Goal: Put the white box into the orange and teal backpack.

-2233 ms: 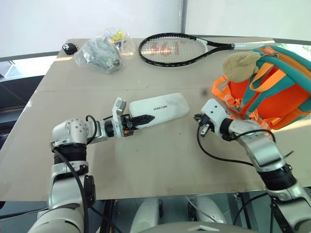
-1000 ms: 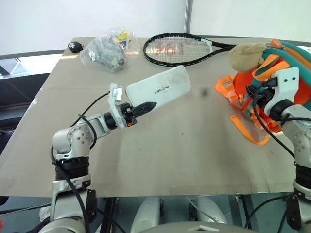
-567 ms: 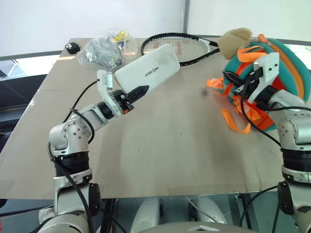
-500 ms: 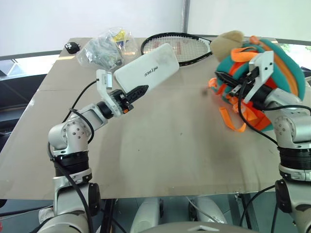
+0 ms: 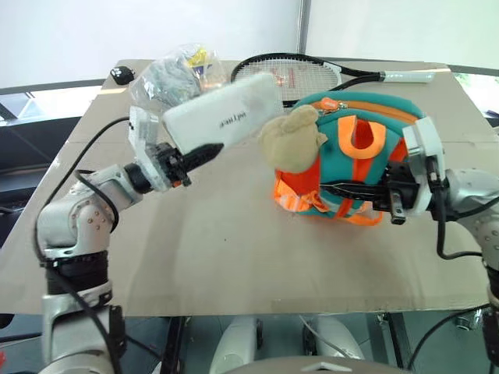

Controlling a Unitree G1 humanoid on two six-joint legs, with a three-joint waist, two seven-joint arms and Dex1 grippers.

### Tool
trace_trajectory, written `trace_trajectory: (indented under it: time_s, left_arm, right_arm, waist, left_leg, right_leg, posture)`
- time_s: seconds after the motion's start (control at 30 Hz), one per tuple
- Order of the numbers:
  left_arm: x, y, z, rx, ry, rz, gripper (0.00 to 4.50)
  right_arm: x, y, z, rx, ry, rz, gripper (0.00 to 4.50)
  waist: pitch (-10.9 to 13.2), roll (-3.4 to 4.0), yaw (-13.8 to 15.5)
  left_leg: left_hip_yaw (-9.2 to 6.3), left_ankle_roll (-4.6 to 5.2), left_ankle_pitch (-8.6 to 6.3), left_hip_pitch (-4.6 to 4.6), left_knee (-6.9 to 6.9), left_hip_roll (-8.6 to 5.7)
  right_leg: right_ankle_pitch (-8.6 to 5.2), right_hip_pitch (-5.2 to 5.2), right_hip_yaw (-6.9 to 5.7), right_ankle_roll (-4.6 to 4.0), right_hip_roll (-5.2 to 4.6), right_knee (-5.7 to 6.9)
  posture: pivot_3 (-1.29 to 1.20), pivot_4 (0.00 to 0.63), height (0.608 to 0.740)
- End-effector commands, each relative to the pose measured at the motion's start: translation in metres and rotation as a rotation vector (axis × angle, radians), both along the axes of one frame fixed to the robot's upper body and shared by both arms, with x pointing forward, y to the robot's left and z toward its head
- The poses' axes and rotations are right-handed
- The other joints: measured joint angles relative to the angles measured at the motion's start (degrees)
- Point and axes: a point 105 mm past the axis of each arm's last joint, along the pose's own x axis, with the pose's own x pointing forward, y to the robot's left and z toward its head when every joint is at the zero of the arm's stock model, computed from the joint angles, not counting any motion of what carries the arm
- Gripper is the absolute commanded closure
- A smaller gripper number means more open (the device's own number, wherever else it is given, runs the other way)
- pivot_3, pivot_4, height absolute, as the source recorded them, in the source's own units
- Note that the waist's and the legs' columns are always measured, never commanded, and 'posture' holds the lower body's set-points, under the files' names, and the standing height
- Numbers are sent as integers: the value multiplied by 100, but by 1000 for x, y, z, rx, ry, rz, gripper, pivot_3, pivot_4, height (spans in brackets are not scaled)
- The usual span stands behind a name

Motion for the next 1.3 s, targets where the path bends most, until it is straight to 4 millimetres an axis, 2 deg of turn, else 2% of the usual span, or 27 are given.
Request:
trace_trajectory:
  time_s: [0.03, 0.27, 0.47, 0.6, 0.77, 0.97, 1.07, 1.17, 1.23, 1.3]
  left_arm:
    - [-20, -2, 23, 135, -178, -115, 3367]
    - [-26, 0, 42, 146, -204, -202, 3367]
    - [-30, -1, 51, 156, -193, -250, 3367]
    - [-37, -8, 45, 169, -164, -322, 3367]
    - [-39, -8, 40, 199, -156, -344, 3367]
    - [-40, -18, 20, 329, -177, -428, 3367]
    - [-25, -45, 15, 448, -293, -433, 3367]
    - [-13, -67, 23, 477, -321, -393, 3367]
    - [-5, -79, 22, 572, -338, -356, 3367]
    - [-4, -100, 28, 563, -334, -401, 3367]
  right_arm:
    - [0, -14, 3, -16, -65, -41, 4441]
    - [13, -28, -7, -67, -63, -106, 4441]
    - [23, -34, -1, -28, -49, -146, 4441]
    - [23, -32, 3, -28, -46, -149, 4441]
    - [21, -32, 4, -33, -39, -150, 4441]
    - [10, -25, 11, -16, -36, -77, 4441]
    - [3, -13, 9, -50, -43, -12, 4441]
    - [-2, -7, 7, -68, -40, 24, 4441]
    - [-7, -1, 4, -81, -38, 56, 4441]
    - [-13, 5, 1, -75, -26, 92, 4441]
  waist:
    - [1, -2, 9]
    - [4, -1, 12]
    - [5, -1, -14]
    - [5, -1, -18]
    - [5, -1, -19]
    - [6, 0, -16]
    - [6, -1, 28]
    - [6, -2, 59]
    - [7, -3, 44]
    - [7, -4, 26]
  left_leg:
    - [-3, 0, 0, -1, 0, 0]
    - [-1, 0, 0, 1, 1, -1]
    - [0, 0, 0, -1, 0, -2]
    - [0, 0, 0, 0, 0, -1]
    - [-1, 0, 0, -1, 0, -1]
    - [0, 0, 0, 0, 0, -1]
    - [-2, 0, 0, -1, 2, -2]
    - [-3, 1, 0, -2, 8, -10]
    - [-3, 1, -1, -10, 10, -10]
    - [-1, 1, -1, -14, 11, -10]
  right_leg:
    - [0, 0, -4, 0, 0, 0]
    - [0, 2, -4, 0, 3, 4]
    - [0, 3, -3, 0, 6, 12]
    - [0, 3, -1, 0, 7, 12]
    - [0, 2, -2, 0, 7, 12]
    - [0, 3, -2, 0, 7, 11]
    - [0, 4, -4, 0, 8, 9]
    - [0, 7, -4, 1, 12, 9]
    - [0, 9, -3, 1, 20, 15]
    - [0, 9, -3, 1, 25, 16]
  posture:
    - [0, 150, 740]
    - [0, 150, 740]
    - [0, 150, 740]
    - [0, 150, 740]
    - [0, 150, 740]
    - [0, 150, 740]
    - [0, 150, 740]
    - [0, 150, 740]
    - [0, 150, 740]
    - [0, 150, 740]
